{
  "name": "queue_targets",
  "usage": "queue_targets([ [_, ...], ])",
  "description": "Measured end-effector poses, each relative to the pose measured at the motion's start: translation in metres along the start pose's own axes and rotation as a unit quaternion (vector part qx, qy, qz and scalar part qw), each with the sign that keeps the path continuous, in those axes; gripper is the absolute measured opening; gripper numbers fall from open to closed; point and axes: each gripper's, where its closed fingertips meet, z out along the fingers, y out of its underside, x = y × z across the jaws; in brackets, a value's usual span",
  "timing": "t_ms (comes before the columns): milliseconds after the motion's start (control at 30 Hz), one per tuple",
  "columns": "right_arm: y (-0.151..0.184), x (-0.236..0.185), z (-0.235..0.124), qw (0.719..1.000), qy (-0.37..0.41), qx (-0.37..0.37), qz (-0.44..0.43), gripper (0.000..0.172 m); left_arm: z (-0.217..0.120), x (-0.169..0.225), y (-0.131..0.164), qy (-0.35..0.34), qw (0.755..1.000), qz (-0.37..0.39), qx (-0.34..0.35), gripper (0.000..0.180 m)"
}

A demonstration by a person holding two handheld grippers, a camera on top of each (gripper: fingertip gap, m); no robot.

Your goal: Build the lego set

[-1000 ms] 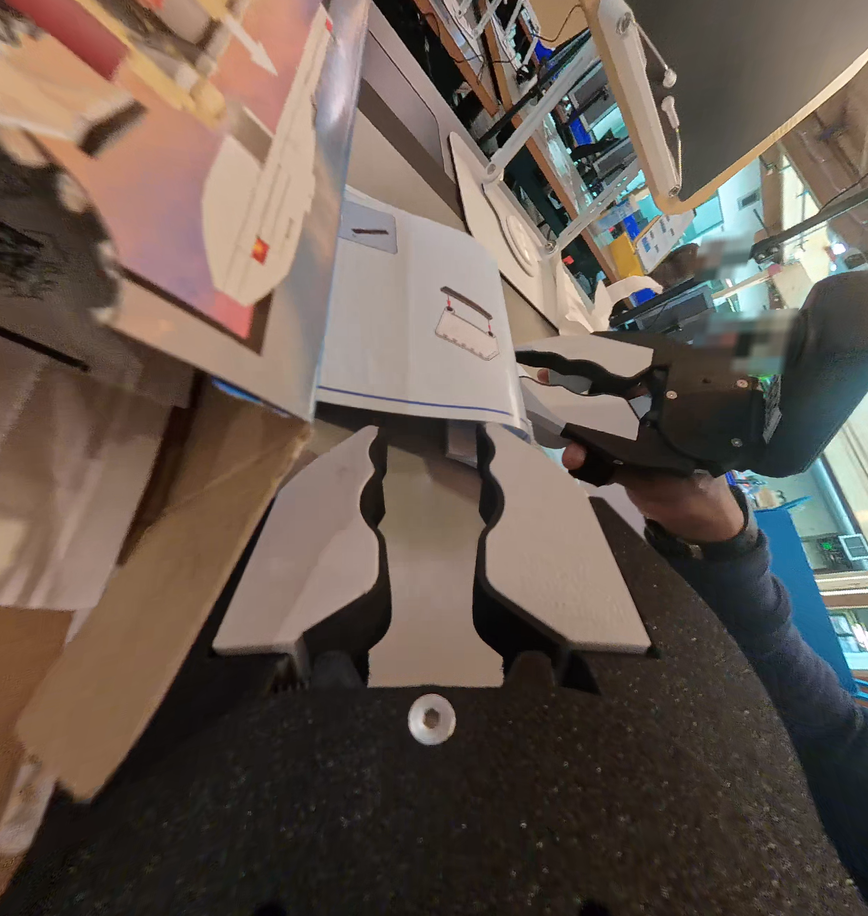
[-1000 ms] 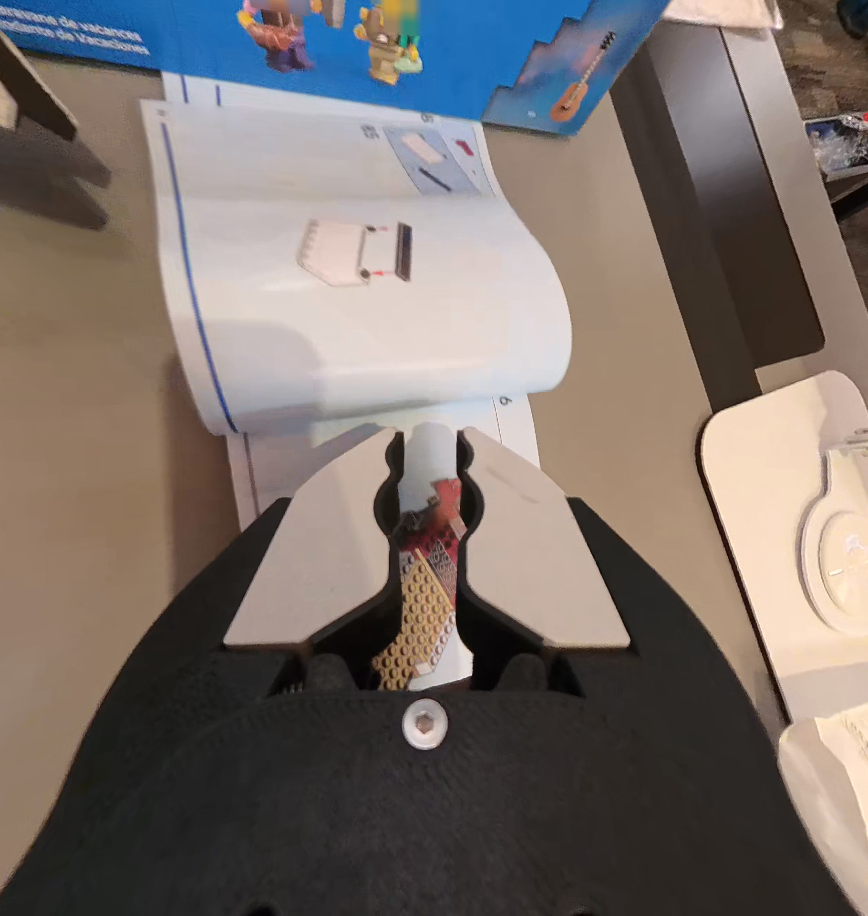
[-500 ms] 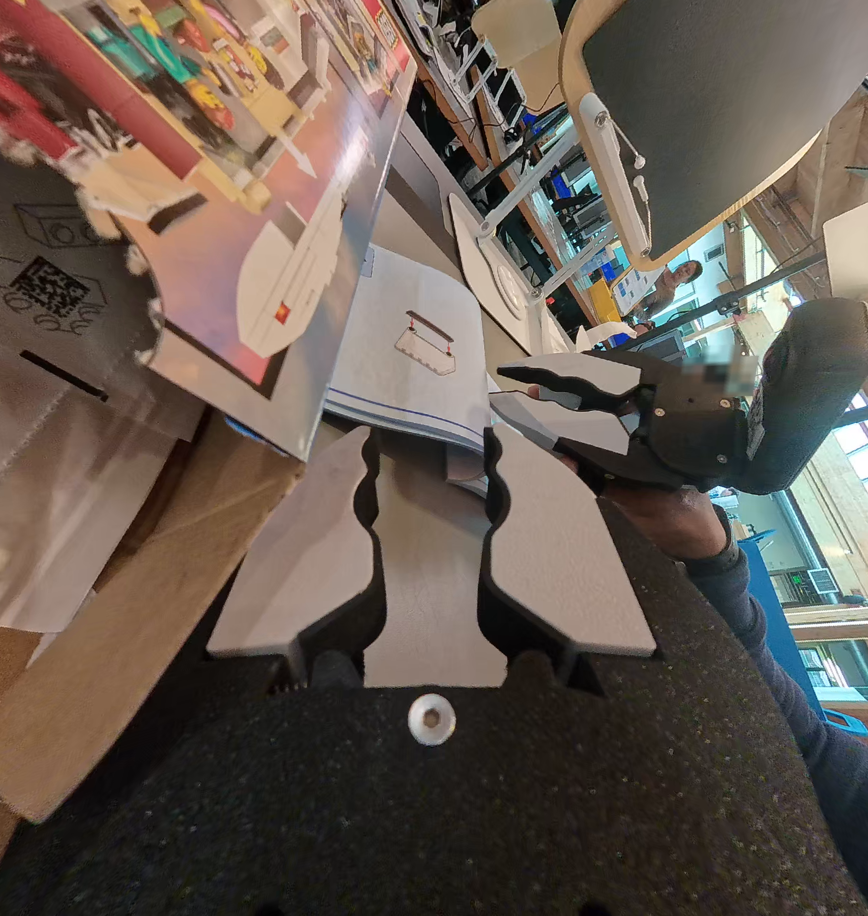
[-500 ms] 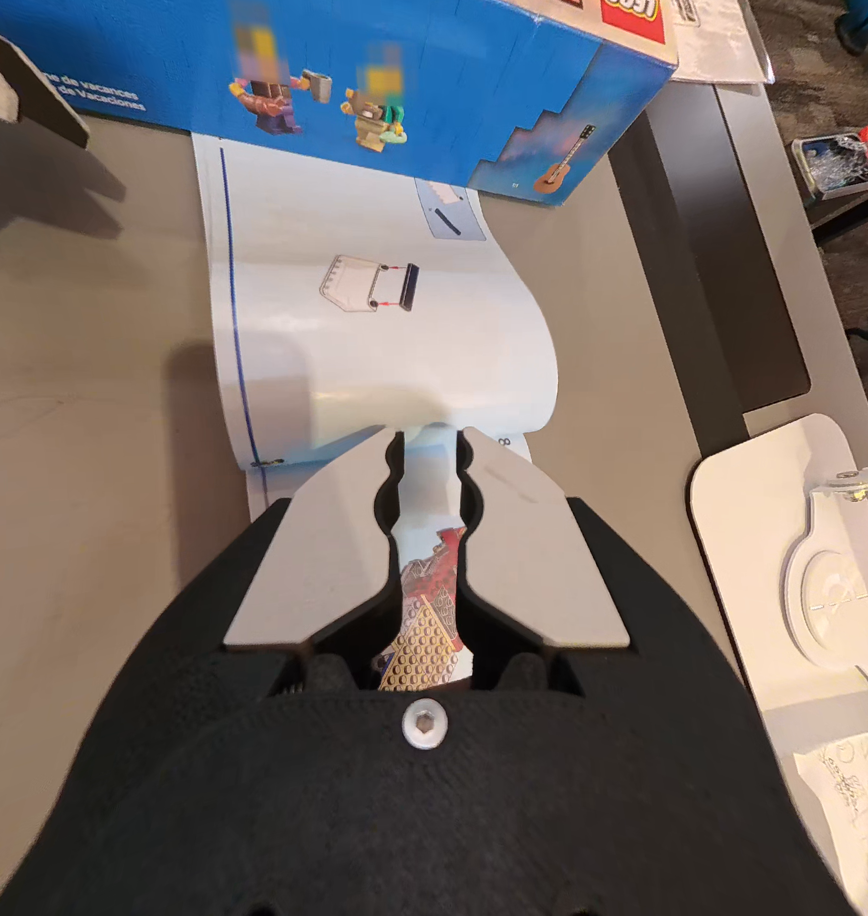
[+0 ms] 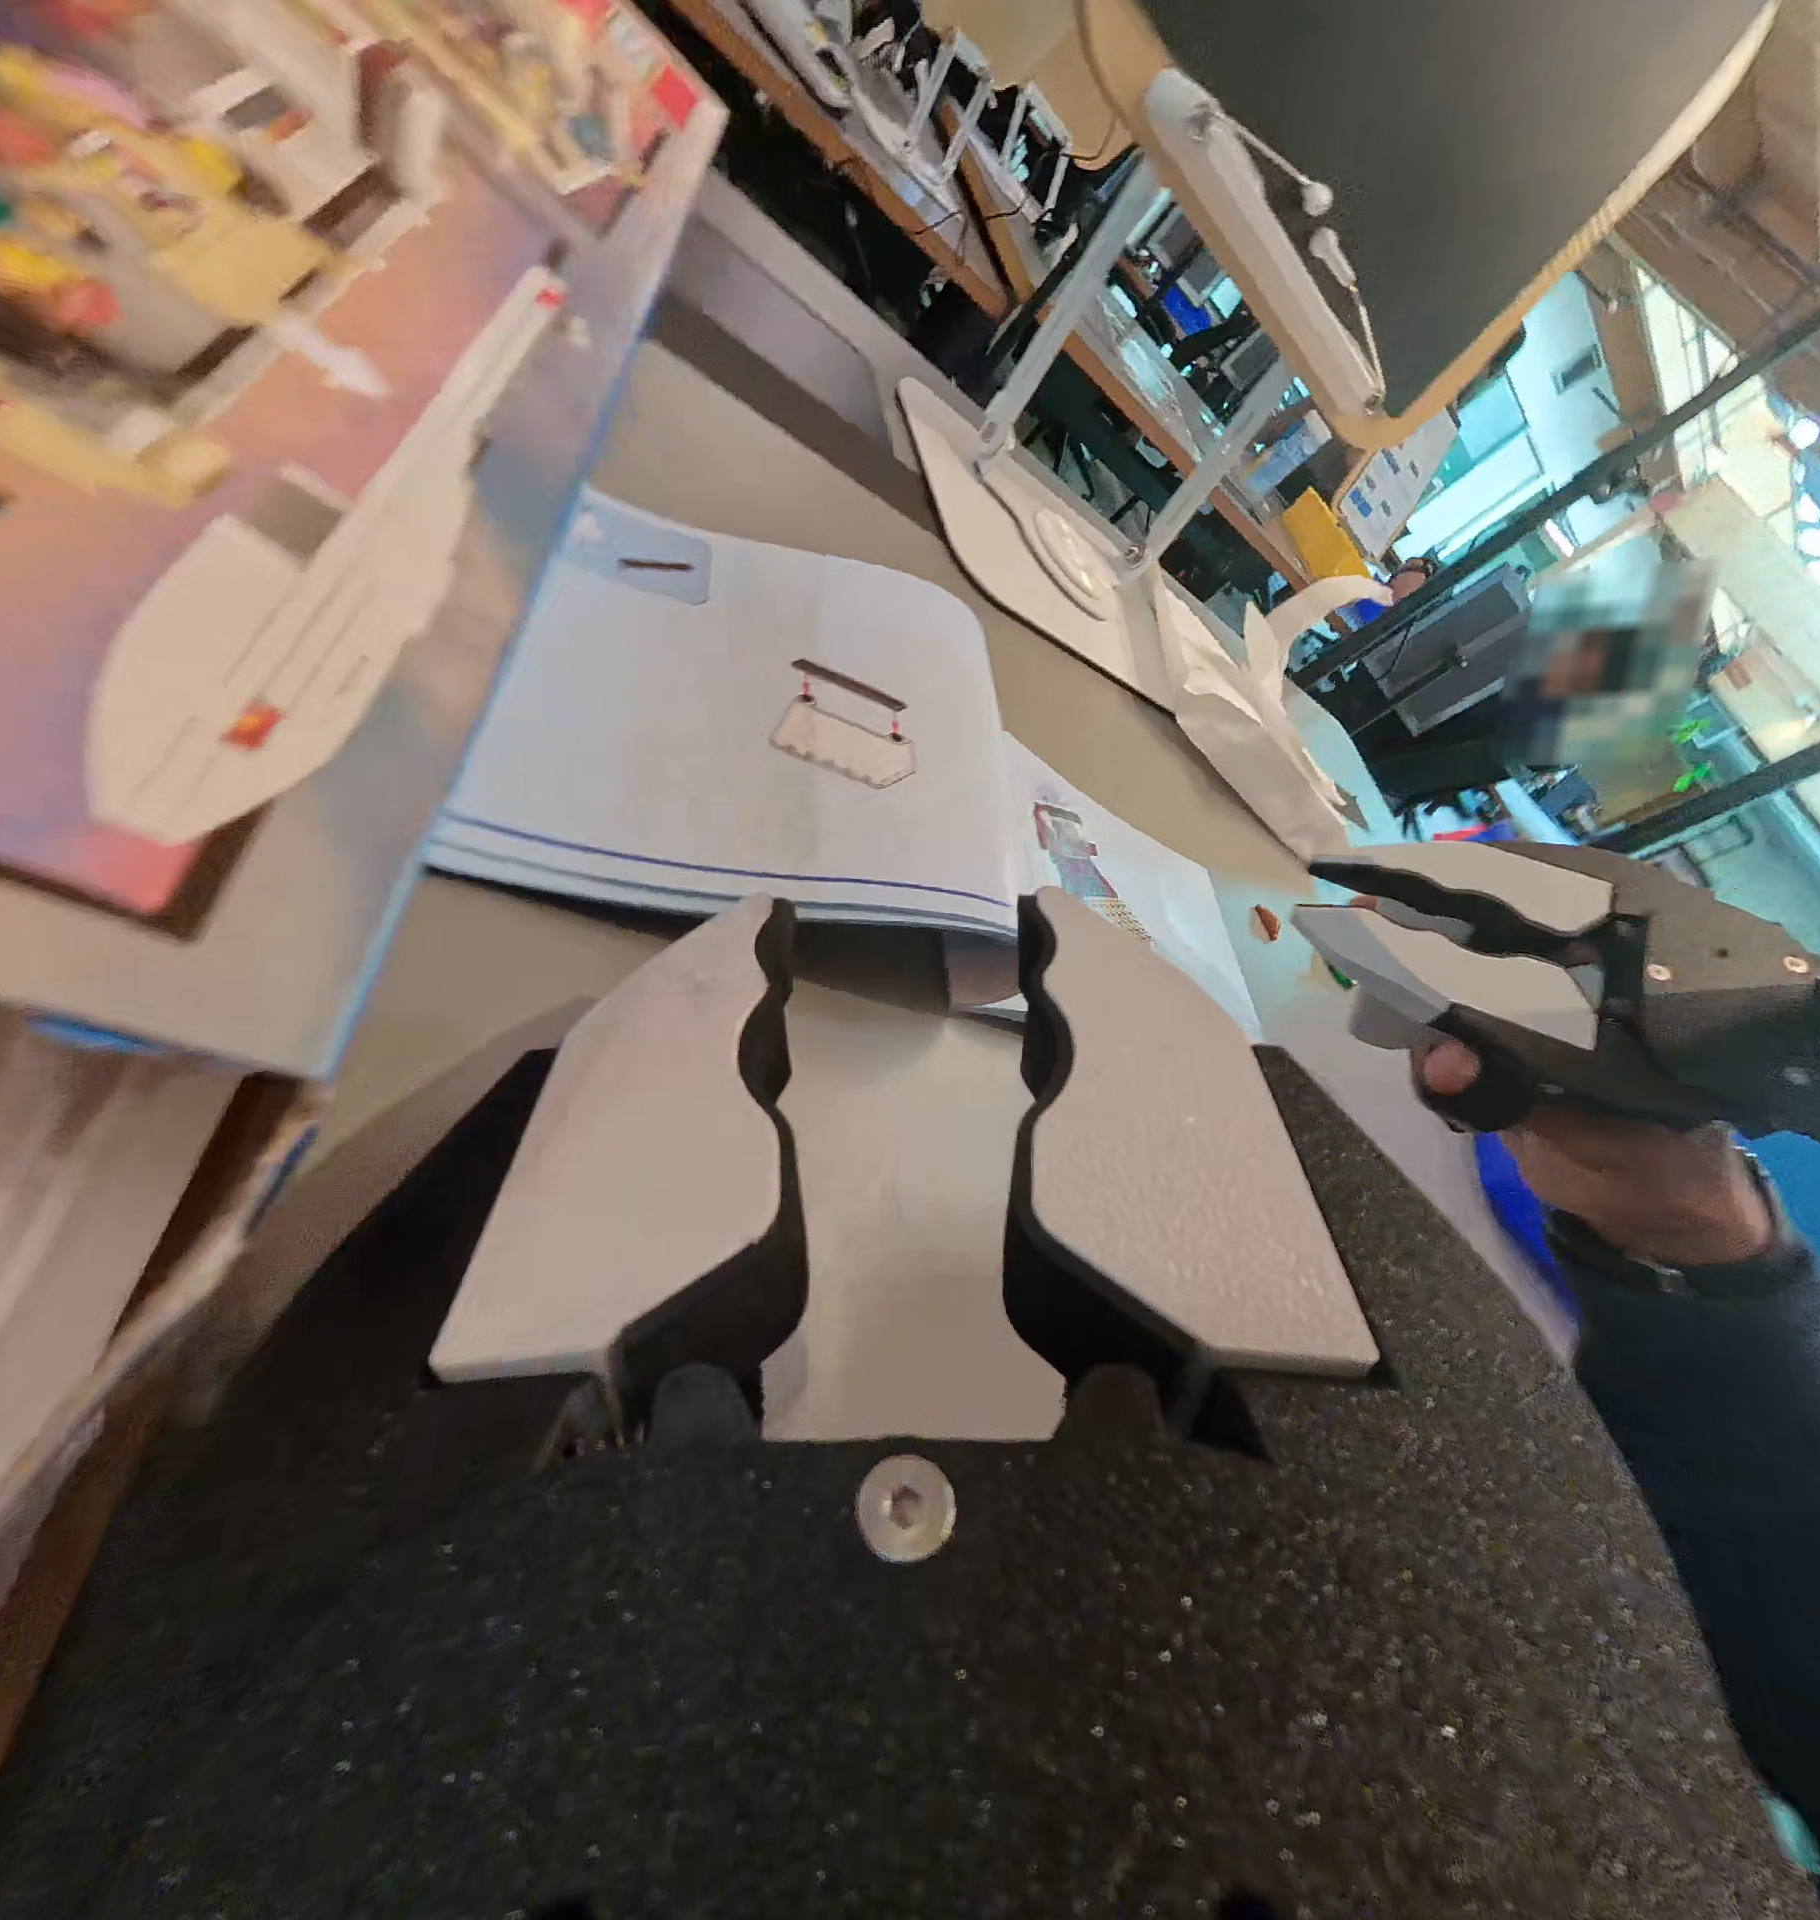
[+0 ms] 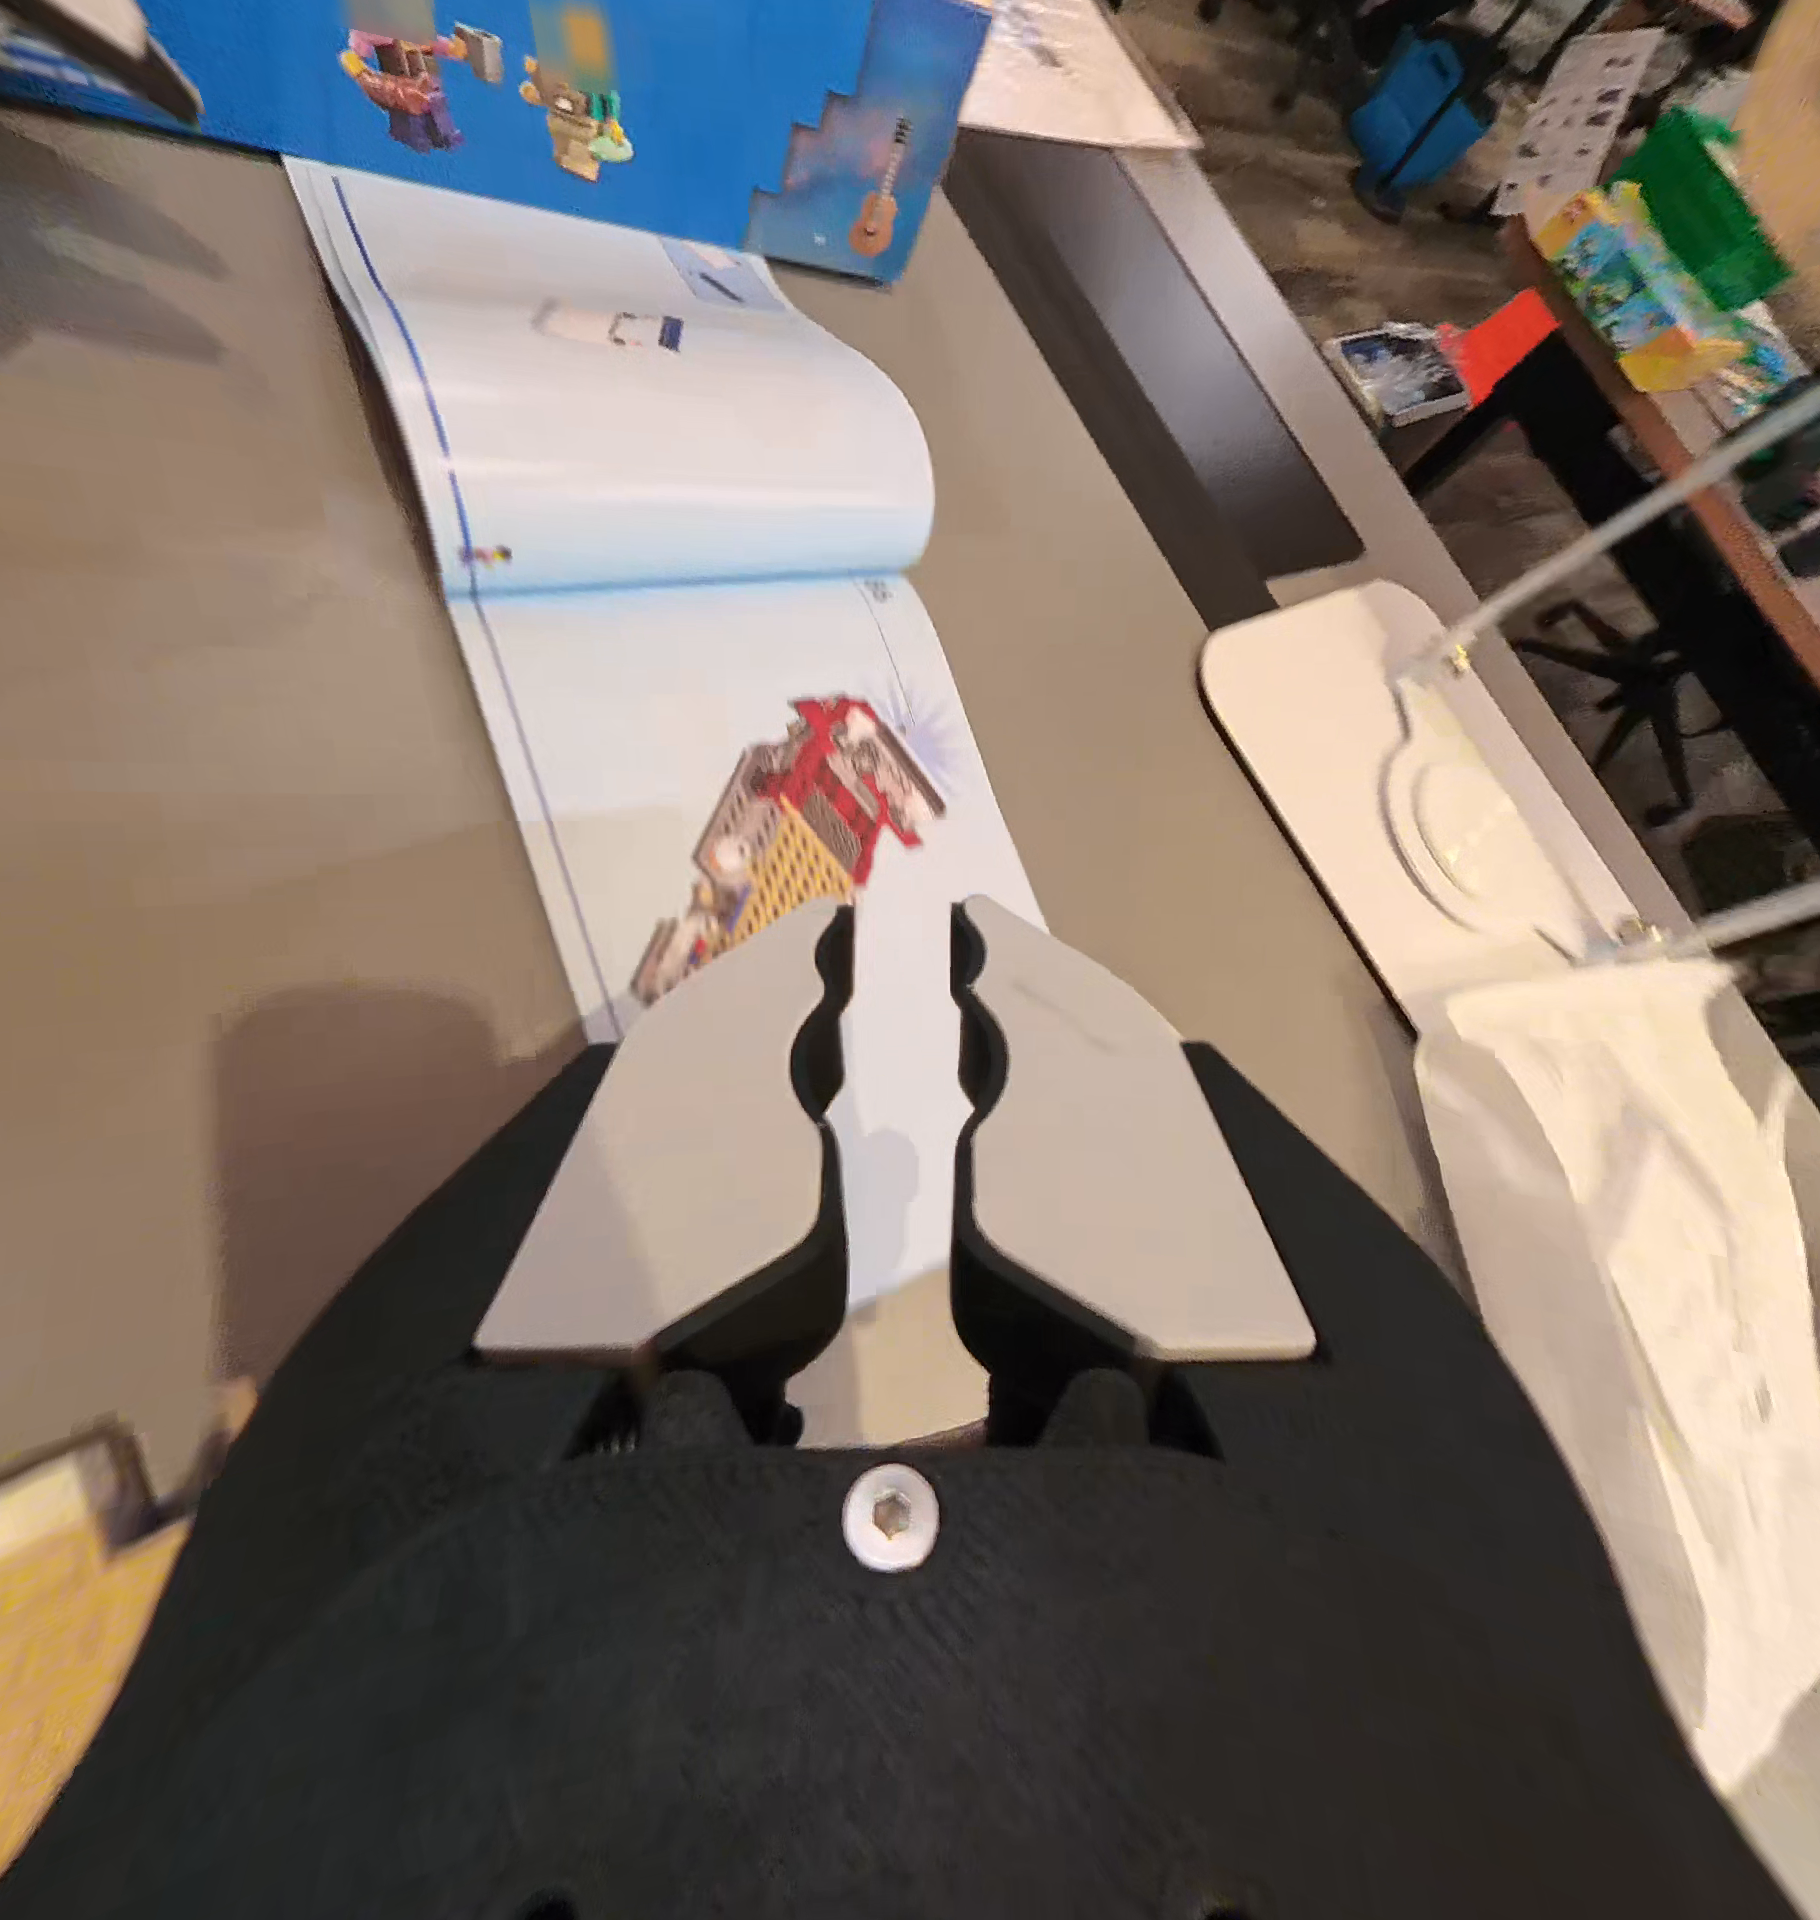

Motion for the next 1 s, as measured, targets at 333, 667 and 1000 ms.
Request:
queue_targets([
  [333, 0.090, -0.027, -0.085, 0.989, -0.058, 0.006, 0.133, 0.016, 0.027, 0.096, 0.021, 0.092, 0.937, 0.334, 0.032, 0.053],
  [667, 0.104, -0.040, -0.090, 0.987, -0.095, -0.013, 0.127, 0.021, 0.085, 0.134, 0.033, 0.144, 0.902, 0.406, 0.020, 0.065],
  [1000, 0.085, -0.029, -0.176, 0.990, -0.110, -0.015, 0.087, 0.027, 0.072, 0.117, 0.022, 0.134, 0.925, 0.354, 0.026, 0.059],
])
